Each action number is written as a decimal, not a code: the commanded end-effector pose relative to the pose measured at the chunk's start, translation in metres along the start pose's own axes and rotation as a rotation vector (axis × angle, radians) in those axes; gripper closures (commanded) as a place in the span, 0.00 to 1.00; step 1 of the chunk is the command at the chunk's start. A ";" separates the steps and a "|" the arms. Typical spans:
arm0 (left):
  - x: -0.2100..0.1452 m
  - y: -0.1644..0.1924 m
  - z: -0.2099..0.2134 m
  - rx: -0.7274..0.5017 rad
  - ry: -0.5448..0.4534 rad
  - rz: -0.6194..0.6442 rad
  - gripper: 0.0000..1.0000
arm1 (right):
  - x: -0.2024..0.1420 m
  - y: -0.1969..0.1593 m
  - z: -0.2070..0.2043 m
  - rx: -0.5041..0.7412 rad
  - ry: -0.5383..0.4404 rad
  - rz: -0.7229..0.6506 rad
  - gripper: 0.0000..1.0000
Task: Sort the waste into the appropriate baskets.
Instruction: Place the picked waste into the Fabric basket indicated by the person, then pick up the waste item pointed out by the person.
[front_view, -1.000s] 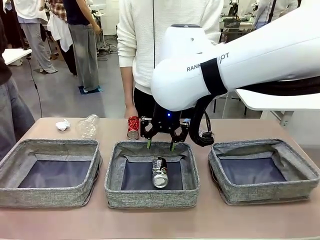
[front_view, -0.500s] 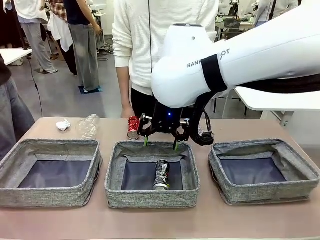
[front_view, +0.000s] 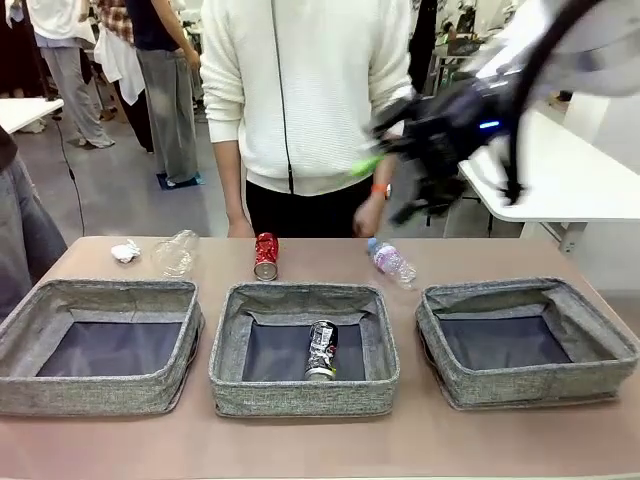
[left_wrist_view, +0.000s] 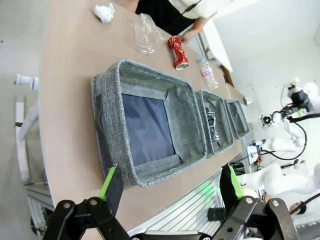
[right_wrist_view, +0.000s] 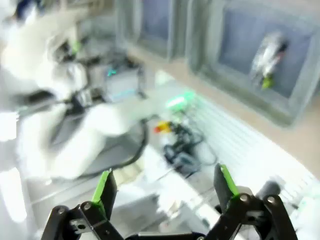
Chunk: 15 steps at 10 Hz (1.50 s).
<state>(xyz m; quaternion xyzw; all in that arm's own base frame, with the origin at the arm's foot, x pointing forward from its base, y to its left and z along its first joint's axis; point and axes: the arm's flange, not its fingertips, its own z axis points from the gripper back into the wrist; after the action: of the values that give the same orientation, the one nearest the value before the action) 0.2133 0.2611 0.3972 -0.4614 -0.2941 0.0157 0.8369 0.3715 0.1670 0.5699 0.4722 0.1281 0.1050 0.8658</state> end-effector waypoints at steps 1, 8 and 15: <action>0.001 0.000 0.000 -0.015 -0.016 -0.020 0.00 | -0.023 -0.079 0.063 0.157 0.092 -0.077 0.00; 0.001 0.000 0.000 -0.015 -0.016 -0.020 0.00 | -0.082 -0.226 0.142 0.259 -0.032 -0.144 0.00; 0.001 0.000 0.000 -0.015 -0.016 -0.020 0.00 | -0.082 -0.226 0.142 0.259 -0.032 -0.144 0.00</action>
<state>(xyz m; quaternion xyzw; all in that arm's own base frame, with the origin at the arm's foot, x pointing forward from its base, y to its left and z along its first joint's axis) 0.2138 0.2607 0.3972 -0.4613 -0.2946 0.0143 0.8368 0.3517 -0.0893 0.4593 0.5690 0.1581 0.0238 0.8066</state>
